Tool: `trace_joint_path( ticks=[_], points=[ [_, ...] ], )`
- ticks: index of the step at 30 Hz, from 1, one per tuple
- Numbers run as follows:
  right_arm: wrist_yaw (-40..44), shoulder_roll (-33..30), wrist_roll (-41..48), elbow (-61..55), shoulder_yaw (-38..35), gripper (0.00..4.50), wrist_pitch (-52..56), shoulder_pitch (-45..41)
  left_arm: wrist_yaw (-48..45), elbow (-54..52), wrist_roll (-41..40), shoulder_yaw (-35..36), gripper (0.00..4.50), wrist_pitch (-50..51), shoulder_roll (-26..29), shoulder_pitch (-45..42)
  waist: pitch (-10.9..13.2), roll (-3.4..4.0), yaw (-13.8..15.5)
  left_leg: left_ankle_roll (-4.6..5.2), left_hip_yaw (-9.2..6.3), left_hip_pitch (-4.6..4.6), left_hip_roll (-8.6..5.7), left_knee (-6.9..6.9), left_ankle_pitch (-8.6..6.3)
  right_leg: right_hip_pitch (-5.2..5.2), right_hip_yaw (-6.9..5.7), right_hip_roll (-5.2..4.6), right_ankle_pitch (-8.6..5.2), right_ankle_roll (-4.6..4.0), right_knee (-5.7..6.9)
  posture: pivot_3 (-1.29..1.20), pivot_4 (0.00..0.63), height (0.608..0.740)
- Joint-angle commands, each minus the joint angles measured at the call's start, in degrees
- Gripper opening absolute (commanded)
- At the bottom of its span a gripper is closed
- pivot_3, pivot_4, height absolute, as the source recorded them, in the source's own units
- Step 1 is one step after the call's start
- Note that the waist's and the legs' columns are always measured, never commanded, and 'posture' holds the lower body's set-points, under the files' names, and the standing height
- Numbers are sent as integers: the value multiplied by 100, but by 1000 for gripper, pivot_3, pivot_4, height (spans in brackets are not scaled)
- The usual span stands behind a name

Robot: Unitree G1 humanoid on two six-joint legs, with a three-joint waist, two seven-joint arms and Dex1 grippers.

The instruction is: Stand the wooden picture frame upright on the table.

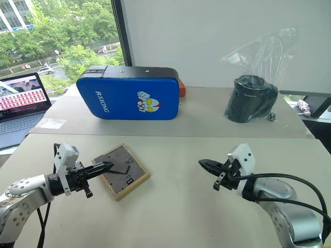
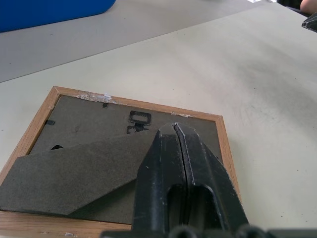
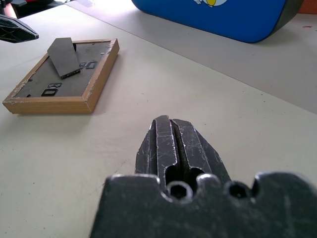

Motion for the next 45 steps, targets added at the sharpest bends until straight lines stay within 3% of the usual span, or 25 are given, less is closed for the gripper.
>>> trace_joint_path(
  ticks=[1,4,7,10,13,19,24,31,38,45],
  points=[
    [-32,23,-371,190,638,0,-131,-615,211,-146,-66,359,53,71,-70,310,0,0,-6,0,0,0,0,0,0,0,0,0,0,0,0,0,150,740],
    [-69,262,-1199,1095,1930,0,-200,-1791,532,-340,-145,950,53,282,-178,1033,5,-3,-253,0,30,24,10,0,0,2,16,3,5,-2,-1,0,150,740],
    [-218,894,-2049,2405,2945,0,-533,-2882,503,-358,35,1387,53,221,-188,1807,10,-12,-259,0,21,33,37,-6,0,-1,13,35,-1,-4,15,0,150,740],
    [-270,1407,-2562,3420,3474,0,-795,-3550,652,-340,38,1573,53,163,-372,2144,16,-11,-187,-1,17,27,44,-6,1,-8,13,43,9,-25,17,0,150,740],
    [-333,1816,-2873,4160,3712,0,-1022,-3897,906,-366,390,1395,53,7,-493,2249,17,-13,-47,-3,8,8,42,-2,1,-9,3,40,10,-24,7,0,150,740],
    [-548,2370,-3580,5363,4055,0,-1598,-4385,1748,-653,1230,377,53,-106,-808,1695,17,-13,-42,-8,7,16,41,-4,4,-8,1,40,14,-29,15,0,150,740],
    [-270,2432,-3682,5072,4112,0,-1575,-4215,2133,-260,2007,-616,53,61,-769,948,15,-11,-51,-9,7,33,41,-5,4,0,2,41,16,-32,23,0,150,740],
    [55,2199,-3649,3725,4177,0,-645,-3470,1696,735,2806,-1675,53,-422,-527,-170,-17,35,31,-9,5,44,38,-7,4,13,2,41,14,-29,21,0,150,740],
    [-232,1832,-3657,2530,3718,0,453,-2826,1075,1443,3148,-2479,53,-804,-790,-1210,-31,47,130,-9,3,58,35,-6,4,33,1,40,6,-14,16,0,150,740],
    [-431,1424,-3538,1285,3377,0,1520,-2246,592,1810,3458,-2999,53,-1167,-1114,-1649,-33,45,272,-8,-6,56,-14,-4,4,56,-6,-13,-5,6,0,0,150,740]
  ],
)
